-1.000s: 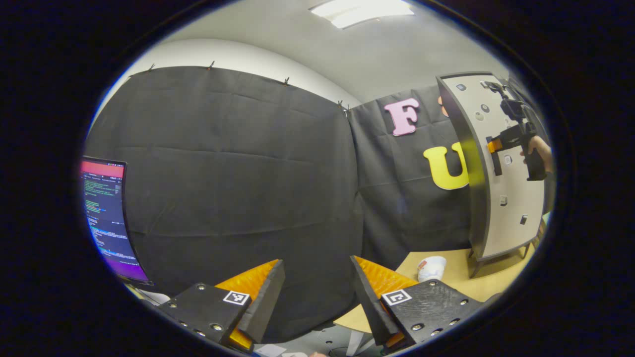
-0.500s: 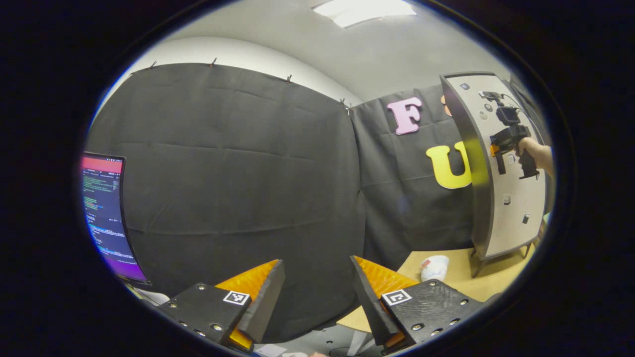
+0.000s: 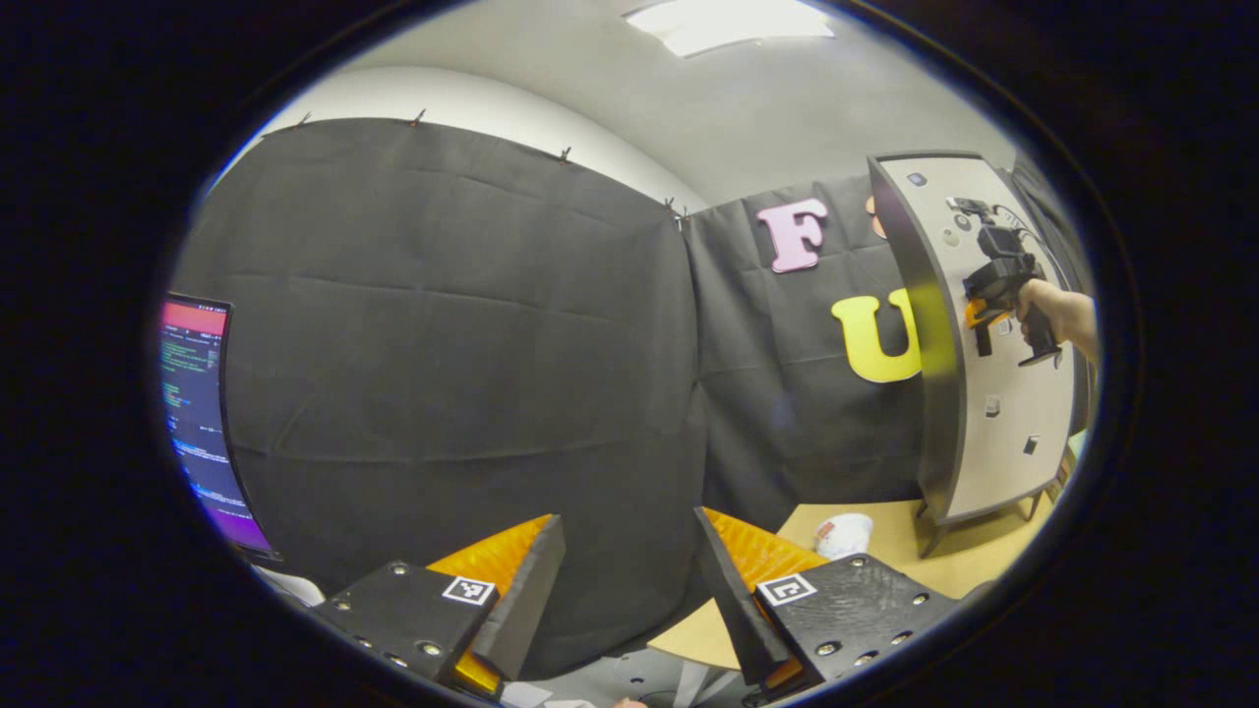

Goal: Open the cabinet door with the right hand, grasp the bottle in the cabinet with the left hand and place it on the coaster, then close the cabinet door with the right hand.

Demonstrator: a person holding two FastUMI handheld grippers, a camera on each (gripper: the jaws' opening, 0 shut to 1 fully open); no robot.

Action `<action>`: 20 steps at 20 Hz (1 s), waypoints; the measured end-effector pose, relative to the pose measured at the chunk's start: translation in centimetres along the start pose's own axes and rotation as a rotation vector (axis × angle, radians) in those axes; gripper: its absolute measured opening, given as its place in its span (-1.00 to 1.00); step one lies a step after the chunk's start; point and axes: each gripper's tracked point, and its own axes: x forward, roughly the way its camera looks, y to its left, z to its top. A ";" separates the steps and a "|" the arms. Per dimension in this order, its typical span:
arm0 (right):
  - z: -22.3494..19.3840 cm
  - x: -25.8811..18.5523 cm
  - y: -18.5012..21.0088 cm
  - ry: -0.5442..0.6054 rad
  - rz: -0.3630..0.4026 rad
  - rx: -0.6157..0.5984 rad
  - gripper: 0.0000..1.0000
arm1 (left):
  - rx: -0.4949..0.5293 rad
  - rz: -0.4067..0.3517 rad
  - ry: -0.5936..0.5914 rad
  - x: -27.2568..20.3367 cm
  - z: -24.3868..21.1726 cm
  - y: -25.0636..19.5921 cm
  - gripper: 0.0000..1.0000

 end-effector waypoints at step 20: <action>-0.7 -8.8 -1.1 0.020 0.310 -0.026 -0.68 | -0.020 -0.230 -0.057 -0.6 3.6 -13.7 0.63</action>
